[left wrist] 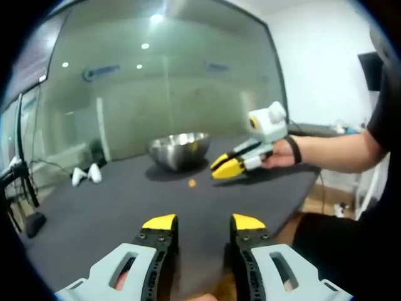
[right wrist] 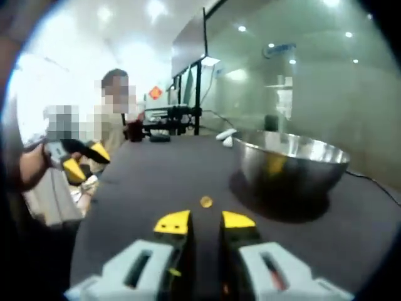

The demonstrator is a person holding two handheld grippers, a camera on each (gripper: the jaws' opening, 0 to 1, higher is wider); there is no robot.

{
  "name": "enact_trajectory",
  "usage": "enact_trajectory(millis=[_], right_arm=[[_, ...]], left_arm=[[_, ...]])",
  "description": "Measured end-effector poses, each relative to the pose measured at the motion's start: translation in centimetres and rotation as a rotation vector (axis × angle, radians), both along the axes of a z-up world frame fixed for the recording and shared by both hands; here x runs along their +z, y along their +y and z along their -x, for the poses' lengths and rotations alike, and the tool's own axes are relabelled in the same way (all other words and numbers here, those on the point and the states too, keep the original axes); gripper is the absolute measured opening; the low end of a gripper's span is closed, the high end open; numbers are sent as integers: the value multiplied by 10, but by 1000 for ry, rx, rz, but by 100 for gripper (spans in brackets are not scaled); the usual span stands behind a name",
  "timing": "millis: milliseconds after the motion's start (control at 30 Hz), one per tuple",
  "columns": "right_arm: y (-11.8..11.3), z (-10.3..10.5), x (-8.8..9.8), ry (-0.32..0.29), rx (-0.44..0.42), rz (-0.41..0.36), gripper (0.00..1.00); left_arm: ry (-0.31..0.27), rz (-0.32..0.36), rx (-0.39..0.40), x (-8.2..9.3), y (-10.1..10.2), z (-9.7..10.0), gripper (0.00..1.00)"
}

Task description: Pick up the QQ candy scattered on the table and place it into the stainless steel bowl on the table

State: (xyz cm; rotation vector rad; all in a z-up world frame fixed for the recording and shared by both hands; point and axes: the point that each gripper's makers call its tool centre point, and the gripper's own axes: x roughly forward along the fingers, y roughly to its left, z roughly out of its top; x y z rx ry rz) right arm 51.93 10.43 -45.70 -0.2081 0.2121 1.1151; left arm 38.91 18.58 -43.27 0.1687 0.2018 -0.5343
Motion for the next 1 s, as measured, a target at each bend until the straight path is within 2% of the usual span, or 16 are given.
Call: enact_trajectory(millis=[200, 267, 433, 733, 867, 1000], right_arm=[[18, -3, -9, 26, 43, 22, 23], [22, -12, -13, 28, 48, 28, 23], [27, -20, -18, 34, 51, 48, 23], [42, -18, -22, 60, 65, 51, 24], [48, -13, -21, 31, 89, 66, 19], [50, -11, -21, 25, 101, 70, 10]], left_arm=[[-1, 1, 0, 0, 0, 0, 35], [-3, 2, 1, 1, 1, 0, 35], [2, 4, 11, -1, 6, 0, 35], [4, 4, 18, -1, 10, 0, 35], [6, 4, 19, -3, 11, -1, 35], [5, 5, 20, -2, 12, -1, 35]])
